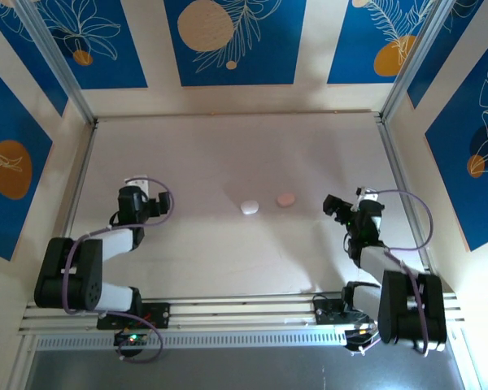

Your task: Insert the wireless bluetooth earbuds into the charging case

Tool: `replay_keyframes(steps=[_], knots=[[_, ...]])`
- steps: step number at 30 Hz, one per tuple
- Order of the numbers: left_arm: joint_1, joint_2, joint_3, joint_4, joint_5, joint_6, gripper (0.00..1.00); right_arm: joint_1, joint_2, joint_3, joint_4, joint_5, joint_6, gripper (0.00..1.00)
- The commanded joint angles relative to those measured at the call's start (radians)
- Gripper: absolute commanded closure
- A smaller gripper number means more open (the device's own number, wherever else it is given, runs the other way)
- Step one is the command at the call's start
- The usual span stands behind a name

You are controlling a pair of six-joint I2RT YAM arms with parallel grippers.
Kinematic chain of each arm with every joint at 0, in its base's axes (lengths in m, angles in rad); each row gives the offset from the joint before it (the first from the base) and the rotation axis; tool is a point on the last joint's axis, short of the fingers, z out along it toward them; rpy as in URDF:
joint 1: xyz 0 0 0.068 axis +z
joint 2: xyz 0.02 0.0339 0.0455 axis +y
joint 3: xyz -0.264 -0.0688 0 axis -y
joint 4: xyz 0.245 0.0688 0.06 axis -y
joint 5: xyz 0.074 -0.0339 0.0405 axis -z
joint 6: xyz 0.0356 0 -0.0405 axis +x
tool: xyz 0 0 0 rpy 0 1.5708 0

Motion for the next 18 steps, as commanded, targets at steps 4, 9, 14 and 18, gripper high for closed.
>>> replay_keyframes(steps=[4,9,14,18], knots=[[0.013,0.074,-0.096,0.435,0.018,0.085,0.0,0.088,0.194,0.083,0.324,0.076,-0.156,0.01],[0.011,0.19,-0.153,0.665,0.097,0.112,0.0,0.088,0.222,0.036,0.434,0.067,-0.16,0.01],[0.011,0.174,-0.11,0.558,0.141,0.127,0.0,0.095,0.264,-0.015,0.573,0.031,-0.188,0.01],[0.01,0.175,-0.022,0.392,0.129,0.127,0.0,0.121,0.373,0.047,0.581,0.015,-0.227,0.01]])
